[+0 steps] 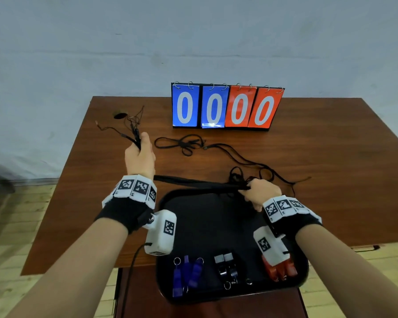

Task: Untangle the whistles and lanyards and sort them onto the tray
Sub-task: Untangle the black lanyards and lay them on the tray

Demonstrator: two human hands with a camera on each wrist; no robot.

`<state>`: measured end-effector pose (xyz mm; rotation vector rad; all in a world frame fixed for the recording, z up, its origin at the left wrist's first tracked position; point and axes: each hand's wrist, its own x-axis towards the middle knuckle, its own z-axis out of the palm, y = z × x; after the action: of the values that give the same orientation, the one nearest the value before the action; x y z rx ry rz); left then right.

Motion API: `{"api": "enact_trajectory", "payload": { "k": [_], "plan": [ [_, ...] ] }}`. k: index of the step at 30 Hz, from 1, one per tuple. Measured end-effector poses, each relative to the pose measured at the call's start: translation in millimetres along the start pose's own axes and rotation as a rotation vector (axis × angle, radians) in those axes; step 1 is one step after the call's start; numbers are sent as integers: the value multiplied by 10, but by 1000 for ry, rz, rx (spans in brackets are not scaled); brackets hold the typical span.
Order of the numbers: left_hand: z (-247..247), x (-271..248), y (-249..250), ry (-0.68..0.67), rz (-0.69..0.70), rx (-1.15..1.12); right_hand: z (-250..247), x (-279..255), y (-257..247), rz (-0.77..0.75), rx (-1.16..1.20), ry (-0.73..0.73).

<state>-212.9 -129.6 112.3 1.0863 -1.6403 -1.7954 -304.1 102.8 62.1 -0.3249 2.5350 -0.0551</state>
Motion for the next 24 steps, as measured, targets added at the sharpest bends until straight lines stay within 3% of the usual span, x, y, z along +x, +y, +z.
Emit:
{"api": "enact_trajectory", "payload": {
  "k": [2,4,7,10,13,15,18,22,24],
  "plan": [
    [1,16,-57,12,-20,31,-15,-12,45,32,-102,167],
    [25,12,-101,-16,-40,102,-36,-18,39,18,-93,244],
    [119,-84,-128,-170,-36,234,-79,-23,-17,-120,170,167],
    [257,-295,-118,-466,10,376,-71,-69,-205,-338,314,126],
    [388,-482,-100,-718,-29,403,-66,-200,-463,-502,404,154],
    [426,-531,-101,-797,-87,469,-64,-261,-568,-573,446,188],
    [435,-492,-159,-802,-171,620,-30,-230,-594,-585,366,219],
    [455,-425,-186,-880,-171,734,-18,-150,-574,-618,293,31],
    [455,-398,-152,-887,-140,702,-43,-127,-493,-536,424,-109]
  ]
}}
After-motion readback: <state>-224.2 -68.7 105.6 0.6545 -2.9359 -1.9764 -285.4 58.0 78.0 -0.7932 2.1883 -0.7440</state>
